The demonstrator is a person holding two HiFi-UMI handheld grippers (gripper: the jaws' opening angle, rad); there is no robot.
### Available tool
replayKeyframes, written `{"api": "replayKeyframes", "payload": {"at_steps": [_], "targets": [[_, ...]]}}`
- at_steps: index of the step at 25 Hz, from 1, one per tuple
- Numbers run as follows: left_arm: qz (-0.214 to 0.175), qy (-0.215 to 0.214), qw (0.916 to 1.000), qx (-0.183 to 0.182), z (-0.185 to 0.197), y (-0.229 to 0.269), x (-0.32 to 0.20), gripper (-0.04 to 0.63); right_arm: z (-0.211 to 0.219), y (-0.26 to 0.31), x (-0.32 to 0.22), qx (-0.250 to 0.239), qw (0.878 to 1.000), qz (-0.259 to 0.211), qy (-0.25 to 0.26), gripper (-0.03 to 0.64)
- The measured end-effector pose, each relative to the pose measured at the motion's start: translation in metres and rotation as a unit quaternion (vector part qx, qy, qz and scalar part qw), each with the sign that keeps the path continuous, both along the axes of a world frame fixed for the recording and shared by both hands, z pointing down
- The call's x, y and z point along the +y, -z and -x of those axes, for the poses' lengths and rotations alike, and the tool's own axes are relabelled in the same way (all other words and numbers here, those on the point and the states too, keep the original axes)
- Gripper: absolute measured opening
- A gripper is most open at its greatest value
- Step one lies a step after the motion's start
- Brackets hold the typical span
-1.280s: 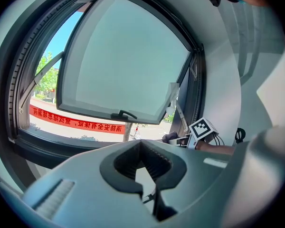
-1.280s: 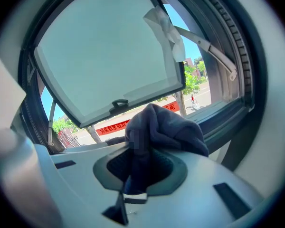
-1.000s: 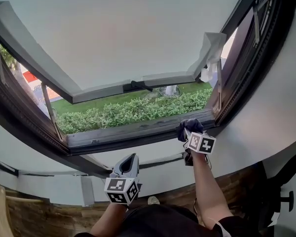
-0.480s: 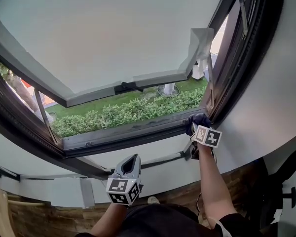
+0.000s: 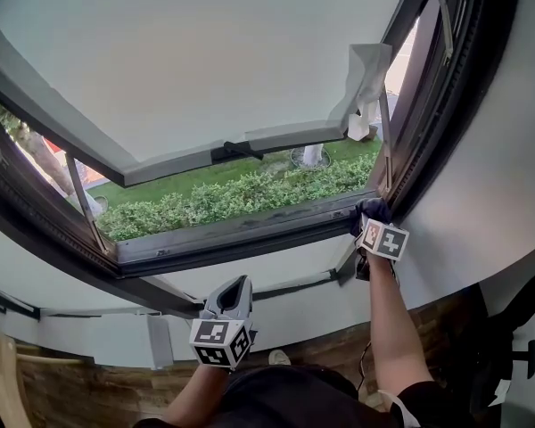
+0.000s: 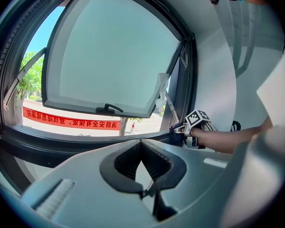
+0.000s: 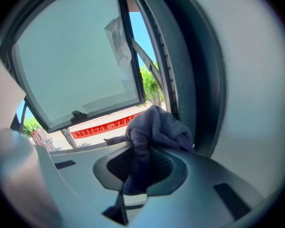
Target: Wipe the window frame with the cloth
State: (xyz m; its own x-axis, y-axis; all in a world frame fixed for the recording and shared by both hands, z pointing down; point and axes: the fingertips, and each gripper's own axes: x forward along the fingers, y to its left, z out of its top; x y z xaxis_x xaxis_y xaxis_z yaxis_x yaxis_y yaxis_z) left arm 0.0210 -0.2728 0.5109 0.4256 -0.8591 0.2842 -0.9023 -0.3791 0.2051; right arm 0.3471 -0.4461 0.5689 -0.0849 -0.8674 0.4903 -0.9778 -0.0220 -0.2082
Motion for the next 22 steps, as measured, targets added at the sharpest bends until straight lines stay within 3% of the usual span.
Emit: {"api": "replayKeyframes", "payload": {"at_steps": [5,11,17,22], "targets": [[-0.011,0.006,0.9999,0.003,0.004,0.008,0.004,0.009,-0.003,0.001,0.000,-0.002,1.000,-0.001,-0.006,0.064],[-0.019,0.012,0.9997,0.005,0.012,0.015,0.009,0.009,-0.002,0.004,0.002,0.049,0.999,-0.014,-0.015,0.064],[-0.032,0.006,0.9994,0.011,0.014,0.027,0.008,0.009,0.026,0.046,0.017,0.111,0.985,-0.131,0.021,0.066],[-0.047,0.006,0.9988,0.013,0.014,0.038,-0.001,0.009,0.073,0.092,0.045,0.119,0.966,-0.218,0.074,0.066]]}}
